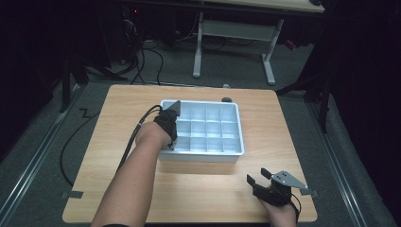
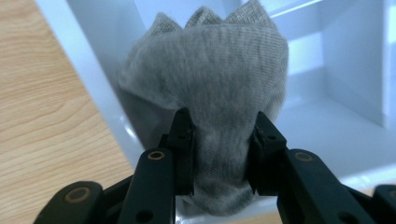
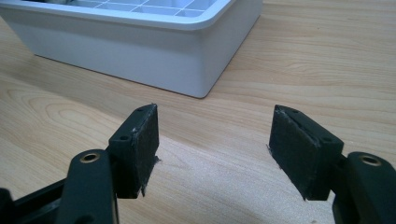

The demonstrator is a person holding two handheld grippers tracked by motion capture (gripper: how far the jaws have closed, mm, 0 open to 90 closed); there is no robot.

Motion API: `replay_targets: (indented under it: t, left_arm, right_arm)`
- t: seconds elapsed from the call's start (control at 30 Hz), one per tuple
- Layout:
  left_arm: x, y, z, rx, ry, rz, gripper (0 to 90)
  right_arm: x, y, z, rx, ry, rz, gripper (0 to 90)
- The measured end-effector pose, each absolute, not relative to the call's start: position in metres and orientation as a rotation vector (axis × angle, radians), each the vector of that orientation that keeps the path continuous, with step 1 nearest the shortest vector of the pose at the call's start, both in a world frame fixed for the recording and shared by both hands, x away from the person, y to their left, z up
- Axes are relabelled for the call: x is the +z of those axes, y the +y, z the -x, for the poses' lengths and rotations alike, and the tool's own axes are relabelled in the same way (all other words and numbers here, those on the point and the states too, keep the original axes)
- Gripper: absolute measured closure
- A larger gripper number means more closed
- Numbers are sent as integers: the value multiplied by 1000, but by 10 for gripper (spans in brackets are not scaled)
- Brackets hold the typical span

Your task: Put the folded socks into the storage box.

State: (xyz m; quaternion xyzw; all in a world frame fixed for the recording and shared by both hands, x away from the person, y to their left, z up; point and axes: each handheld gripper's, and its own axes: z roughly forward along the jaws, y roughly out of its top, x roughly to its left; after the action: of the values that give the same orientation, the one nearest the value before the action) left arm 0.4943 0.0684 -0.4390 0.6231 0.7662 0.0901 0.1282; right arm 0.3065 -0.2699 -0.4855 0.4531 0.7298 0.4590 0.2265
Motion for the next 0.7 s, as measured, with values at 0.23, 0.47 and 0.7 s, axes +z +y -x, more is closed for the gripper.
replay_targets:
  t: [0.23,0.47,0.7]
  left_arm:
    - [-453,65,-497,293,2236,-1850,664]
    - [-453,65,-494,302,2209,-1878,619]
    - [-429,61,-492,315,2141,-1890,518]
  right_arm:
    - [-487,-270,-308,1265,2015,-1258,331]
    - [-487,-270,-307,1266,2017,-1253,331]
    - [-486,-268,-308,1262,2025,-1247,331]
